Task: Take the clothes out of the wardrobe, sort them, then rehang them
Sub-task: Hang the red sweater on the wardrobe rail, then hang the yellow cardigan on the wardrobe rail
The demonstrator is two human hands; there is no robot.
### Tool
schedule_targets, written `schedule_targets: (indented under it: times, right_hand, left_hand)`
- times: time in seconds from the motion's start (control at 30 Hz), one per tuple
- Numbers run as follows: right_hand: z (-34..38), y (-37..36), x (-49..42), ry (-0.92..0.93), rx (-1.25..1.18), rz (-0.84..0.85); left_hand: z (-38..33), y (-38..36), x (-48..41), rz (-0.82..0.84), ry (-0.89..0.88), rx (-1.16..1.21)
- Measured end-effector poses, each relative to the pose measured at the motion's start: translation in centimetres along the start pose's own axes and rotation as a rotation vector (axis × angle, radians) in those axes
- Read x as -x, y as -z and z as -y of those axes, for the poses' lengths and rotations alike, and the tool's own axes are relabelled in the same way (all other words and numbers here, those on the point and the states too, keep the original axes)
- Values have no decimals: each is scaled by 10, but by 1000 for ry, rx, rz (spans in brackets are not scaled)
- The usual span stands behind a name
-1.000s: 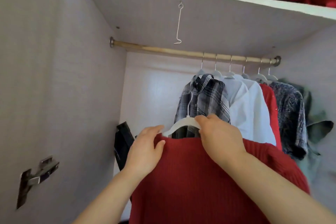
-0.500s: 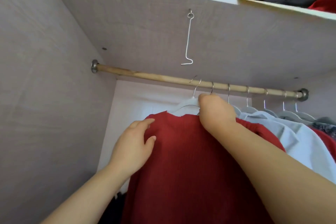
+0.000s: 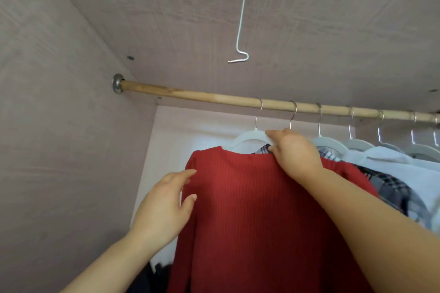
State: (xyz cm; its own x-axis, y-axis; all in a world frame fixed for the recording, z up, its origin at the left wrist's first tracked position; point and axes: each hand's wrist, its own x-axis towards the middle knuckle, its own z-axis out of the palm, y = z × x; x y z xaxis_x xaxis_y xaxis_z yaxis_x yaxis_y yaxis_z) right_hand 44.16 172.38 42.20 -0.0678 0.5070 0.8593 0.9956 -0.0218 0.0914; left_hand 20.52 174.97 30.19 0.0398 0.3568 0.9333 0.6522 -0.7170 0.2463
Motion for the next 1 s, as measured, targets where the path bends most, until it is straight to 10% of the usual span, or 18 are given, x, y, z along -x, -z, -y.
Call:
schedule_targets:
  times: [0.57, 1.0]
  right_hand:
    - [32, -75, 117, 161, -27, -236]
    - [177, -193, 426, 396, -658, 476]
  left_hand:
    - [26, 8, 90, 204, 116, -23]
    - [30, 73, 379, 594, 864, -344]
